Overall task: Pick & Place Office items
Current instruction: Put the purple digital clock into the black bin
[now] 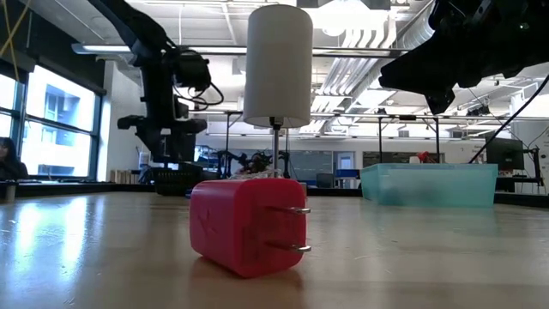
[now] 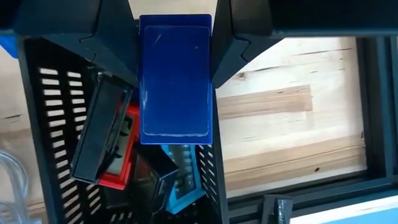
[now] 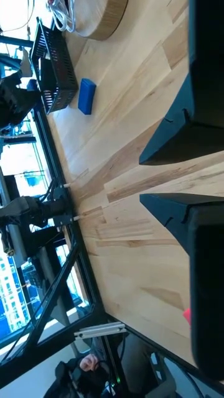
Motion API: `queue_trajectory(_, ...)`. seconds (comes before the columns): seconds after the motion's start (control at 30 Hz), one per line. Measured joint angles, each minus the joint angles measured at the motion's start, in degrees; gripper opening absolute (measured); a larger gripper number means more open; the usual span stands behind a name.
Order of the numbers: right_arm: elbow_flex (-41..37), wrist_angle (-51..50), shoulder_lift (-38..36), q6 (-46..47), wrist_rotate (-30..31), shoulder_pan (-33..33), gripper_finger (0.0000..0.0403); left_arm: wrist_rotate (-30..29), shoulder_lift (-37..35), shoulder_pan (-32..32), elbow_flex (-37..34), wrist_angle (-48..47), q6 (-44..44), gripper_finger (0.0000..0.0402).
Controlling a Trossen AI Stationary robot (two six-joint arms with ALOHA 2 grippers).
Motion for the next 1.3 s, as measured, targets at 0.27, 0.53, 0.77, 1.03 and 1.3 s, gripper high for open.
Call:
queue_trajectory(0.27, 0.00, -0.01, 0.00, 0.10, -0.02, 0.00, 0.0070, 2.47, 2.27, 0.08, -0.02, 3.05, 0.21, 0.0147)
queue_trajectory(0.53, 0.00, -0.04, 0.00, 0.10, -0.04, 0.00, 0.0070, 3.19, 3.11, -0.29, -0.02, 3.79, 0.97, 0.0147)
queue_trajectory(0.77, 0.00, -0.05, 0.00, 0.09, -0.04, 0.00, 0.0070, 4.67, 3.11, -0.69, -0.02, 5.50, 2.57, 0.0147)
queue_trajectory(1.03, 0.00, -0.04, 0.00, 0.08, -0.04, -0.02, 0.0070, 5.60, 3.11, -1.59, -0.02, 6.60, 3.29, 0.0147)
queue_trajectory(1.3, 0.00, -0.04, 0.00, 0.08, -0.04, 0.00, 0.0070, 5.54, 3.11, -1.60, -0.02, 6.56, 3.29, 0.0147)
